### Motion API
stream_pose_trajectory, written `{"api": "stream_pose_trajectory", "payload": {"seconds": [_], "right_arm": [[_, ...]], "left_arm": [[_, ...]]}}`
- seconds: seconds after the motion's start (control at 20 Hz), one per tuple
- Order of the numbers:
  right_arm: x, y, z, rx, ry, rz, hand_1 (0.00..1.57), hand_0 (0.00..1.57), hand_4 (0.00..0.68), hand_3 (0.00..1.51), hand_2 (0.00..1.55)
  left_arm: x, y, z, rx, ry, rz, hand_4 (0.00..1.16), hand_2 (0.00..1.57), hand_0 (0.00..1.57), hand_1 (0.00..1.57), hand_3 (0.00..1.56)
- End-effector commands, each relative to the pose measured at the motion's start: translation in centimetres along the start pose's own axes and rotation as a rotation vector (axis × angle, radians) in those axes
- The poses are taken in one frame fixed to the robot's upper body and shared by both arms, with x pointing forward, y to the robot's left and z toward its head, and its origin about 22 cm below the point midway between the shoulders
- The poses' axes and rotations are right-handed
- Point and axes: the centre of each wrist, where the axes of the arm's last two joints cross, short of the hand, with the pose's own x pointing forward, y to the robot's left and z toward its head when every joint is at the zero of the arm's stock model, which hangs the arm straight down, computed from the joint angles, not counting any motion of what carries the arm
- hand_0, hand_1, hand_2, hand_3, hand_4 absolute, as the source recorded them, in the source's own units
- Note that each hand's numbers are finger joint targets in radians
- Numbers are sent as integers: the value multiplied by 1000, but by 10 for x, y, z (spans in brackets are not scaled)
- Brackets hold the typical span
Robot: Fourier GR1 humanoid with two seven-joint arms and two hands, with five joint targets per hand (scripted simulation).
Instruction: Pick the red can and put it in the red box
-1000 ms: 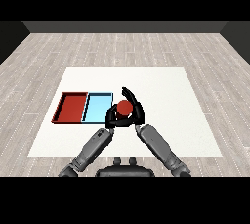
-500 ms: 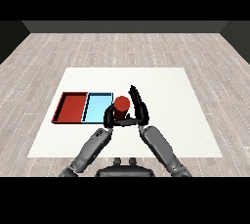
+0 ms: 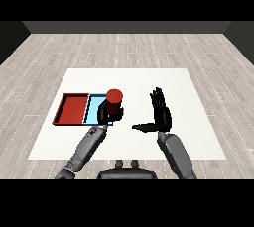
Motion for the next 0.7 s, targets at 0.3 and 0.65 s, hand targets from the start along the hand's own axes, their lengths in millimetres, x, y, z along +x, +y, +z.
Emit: {"api": "stream_pose_trajectory", "payload": {"seconds": [0.3,0.65], "right_arm": [[-2,-58,44,-102,27,66,0,0,0,0,0],[2,-88,60,-145,81,71,0,0,0,0,0]], "left_arm": [[33,86,-53,131,-15,-140,1125,1571,1571,1571,1486],[39,186,-59,212,63,-450,1133,1542,1571,1571,1474]]}}
